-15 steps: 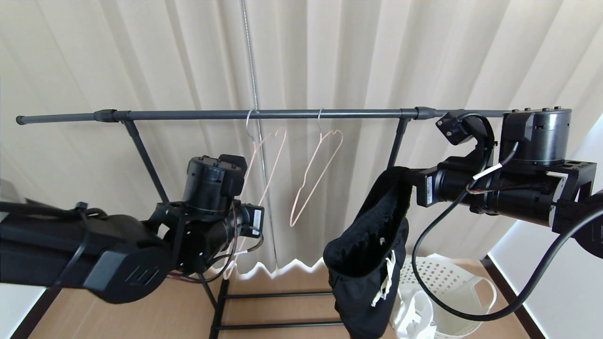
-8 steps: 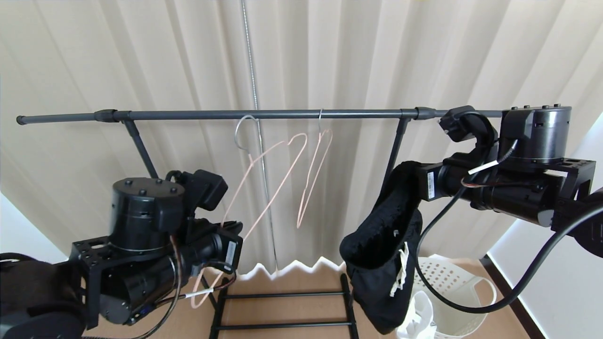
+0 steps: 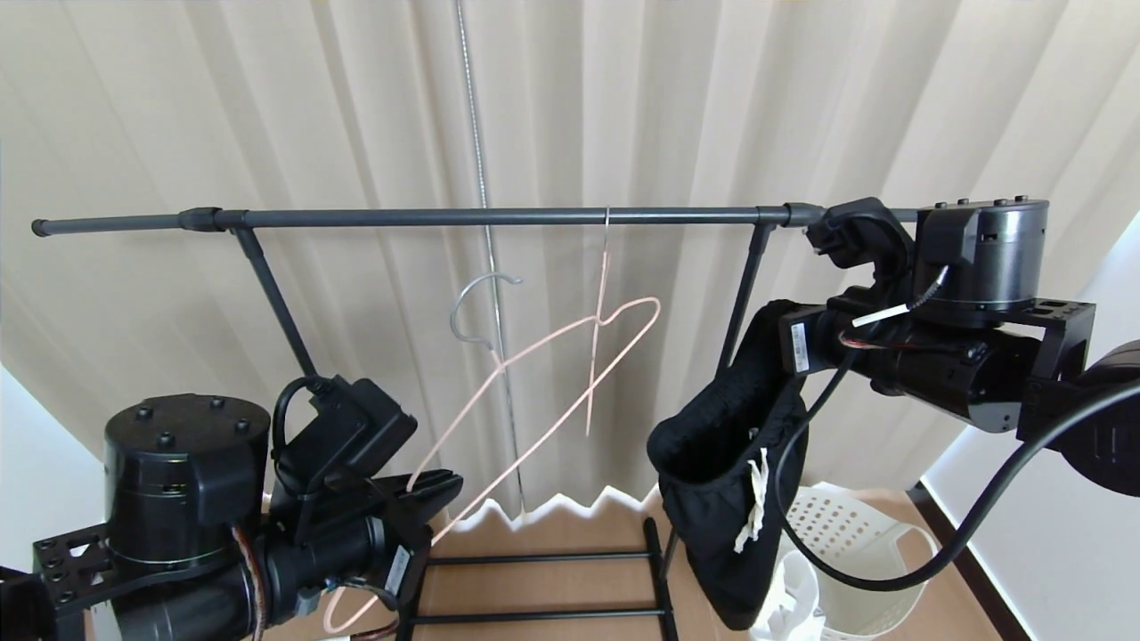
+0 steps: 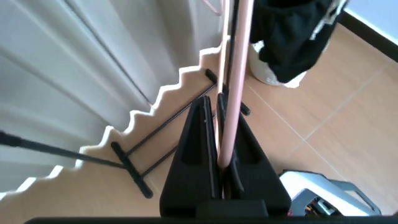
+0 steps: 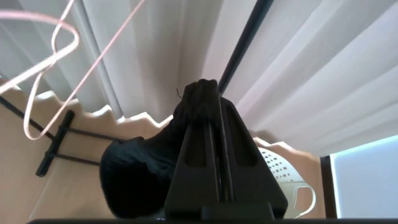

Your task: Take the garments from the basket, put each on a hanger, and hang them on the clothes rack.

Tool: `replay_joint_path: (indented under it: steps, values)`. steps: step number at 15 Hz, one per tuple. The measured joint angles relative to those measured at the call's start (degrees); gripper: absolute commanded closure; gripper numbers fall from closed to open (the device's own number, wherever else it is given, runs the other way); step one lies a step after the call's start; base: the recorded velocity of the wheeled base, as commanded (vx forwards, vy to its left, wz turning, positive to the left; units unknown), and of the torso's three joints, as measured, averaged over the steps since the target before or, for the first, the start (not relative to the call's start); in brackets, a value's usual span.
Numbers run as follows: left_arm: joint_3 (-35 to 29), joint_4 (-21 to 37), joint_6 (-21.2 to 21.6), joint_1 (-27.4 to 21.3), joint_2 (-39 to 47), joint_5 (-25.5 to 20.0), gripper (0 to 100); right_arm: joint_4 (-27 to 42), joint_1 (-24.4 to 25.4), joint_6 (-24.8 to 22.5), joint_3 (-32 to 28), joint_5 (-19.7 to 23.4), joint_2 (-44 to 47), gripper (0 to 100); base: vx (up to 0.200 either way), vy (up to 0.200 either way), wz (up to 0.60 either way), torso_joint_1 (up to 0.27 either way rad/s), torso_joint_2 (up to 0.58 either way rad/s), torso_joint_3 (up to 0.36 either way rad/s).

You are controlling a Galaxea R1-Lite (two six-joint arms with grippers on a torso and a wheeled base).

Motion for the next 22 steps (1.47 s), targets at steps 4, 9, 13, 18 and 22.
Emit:
replay_joint_path:
  steps: [4,9,13,18,22]
  values:
    - [1.19,0.00,1.21,-0.22,-0.57,-5.62,100,-0.09,0.09,0.12,-1.90,-2.16,2.43,100,0.000,0.000,0.00,0.000,0.00,0.000]
    - [-0.02,0.00,1.74,-3.47,2.10,-6.66,100,-0.22,0.24,0.41,-2.47,-2.05,3.36,100,0.000,0.000,0.00,0.000,0.00,0.000]
    - [-1.07,0.00,1.12,-4.99,4.28,-6.81,100,-3.75,1.38,0.41,-2.01,-2.02,4.22,100,0.000,0.000,0.00,0.000,0.00,0.000]
    - [-5.69,-0.09,-5.62,-6.41,8.77,-6.35,100,-3.97,4.30,1.07,-0.74,-2.24,4.30,100,0.000,0.000,0.00,0.000,0.00,0.000]
    - [-7.96,-2.50,-7.50,-7.63,11.89,-3.43,100,-4.11,6.69,1.95,-0.59,-4.07,4.00,100,0.000,0.000,0.00,0.000,0.00,0.000]
